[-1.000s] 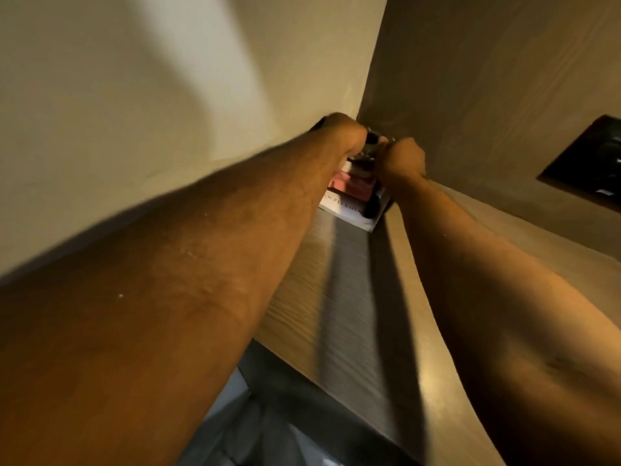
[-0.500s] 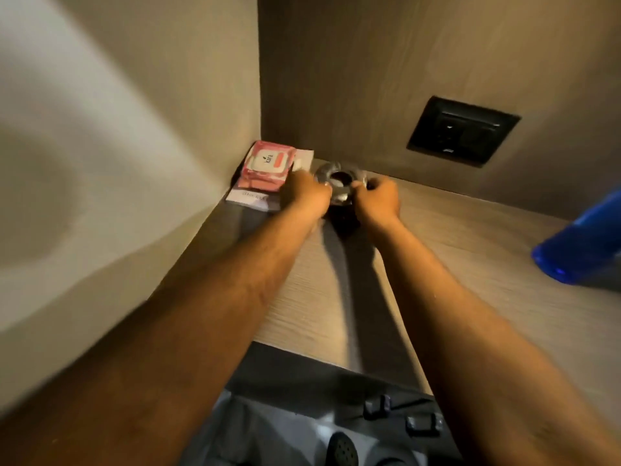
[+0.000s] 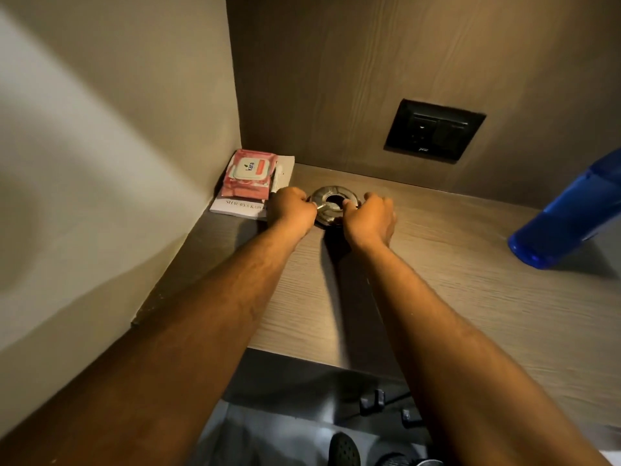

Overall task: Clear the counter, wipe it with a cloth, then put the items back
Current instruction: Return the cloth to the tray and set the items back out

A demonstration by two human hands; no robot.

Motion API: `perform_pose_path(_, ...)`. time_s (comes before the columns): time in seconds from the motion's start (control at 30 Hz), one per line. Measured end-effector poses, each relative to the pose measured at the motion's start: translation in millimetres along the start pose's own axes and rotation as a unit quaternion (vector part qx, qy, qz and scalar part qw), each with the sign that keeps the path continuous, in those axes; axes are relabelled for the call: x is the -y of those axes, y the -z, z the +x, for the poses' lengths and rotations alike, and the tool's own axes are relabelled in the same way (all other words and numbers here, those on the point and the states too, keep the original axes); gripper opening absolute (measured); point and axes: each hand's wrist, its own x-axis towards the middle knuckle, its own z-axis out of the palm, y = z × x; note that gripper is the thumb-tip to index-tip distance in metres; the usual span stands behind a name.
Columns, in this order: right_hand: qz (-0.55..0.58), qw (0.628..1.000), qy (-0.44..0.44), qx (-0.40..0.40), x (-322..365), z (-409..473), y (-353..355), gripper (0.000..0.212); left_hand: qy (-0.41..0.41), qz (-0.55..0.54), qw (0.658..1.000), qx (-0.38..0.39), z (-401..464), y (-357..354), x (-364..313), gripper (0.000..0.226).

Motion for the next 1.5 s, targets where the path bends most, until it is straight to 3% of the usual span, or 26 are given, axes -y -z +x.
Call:
perform_pose_path(0.1, -0.015, 0.995, 0.096, -0.017, 28.0, -10.0, -11.2, 0.028, -0.08, 0.135, 0.985, -0.068, 10.1, 33.6, -6.0, 0.021)
perform_pose_path(0.27, -0.049, 0.975, 0.192, 0.102, 75.8, -27.4, -44.0, 0.022, -0.101, 0.268, 0.949, -0.129, 37.1, 84.6, -5.9, 0.041)
perform_pose_path(0.37, -0.059, 0.97, 0.171, 0.162, 84.1, -32.3, -64.8, 0.021, -0.086, 0.272, 0.953, -0.1, 53.2, 92.6, 0.3, 0.05)
perform_pose_path(0.53, -0.037, 0.982, 0.106, 0.154, 87.0, -27.3, -76.3, 0.019, -0.053, 0.26, 0.961, -0.075, 69.0, 79.0, 6.9, 0.059)
perform_pose_path(0.77, 0.042, 0.996, 0.034, 0.067, 62.9, -32.4, -34.6, 0.026, -0.02, 0.277, 0.954, -0.111, 61.2, 72.2, 3.5, 0.068)
perform_pose_path(0.93, 0.038, 0.999, -0.033, -0.016, -13.3, -36.7, 42.0, 0.03, -0.008, 0.23, 0.964, -0.136, 45.2, 71.3, -5.1, 0.084)
perform_pose_path(1.1, -0.006, 0.993, -0.098, -0.065, -94.5, -41.9, 113.5, 0.018, -0.099, 0.077, 0.988, -0.086, 24.4, 34.1, -36.4, 0.101)
perform_pose_path(1.37, -0.125, 0.974, -0.147, -0.118, -164.9, -47.8, 173.4, 0.018, -0.265, 0.09, 0.953, 0.114, -50.9, -57.2, -60.9, 0.099)
perform_pose_path(1.5, -0.161, 0.973, -0.147, -0.08, -188.4, -47.9, 184.0, 0.02, -0.304, 0.127, 0.928, 0.173, -67.7, -88.6, -56.0, 0.097)
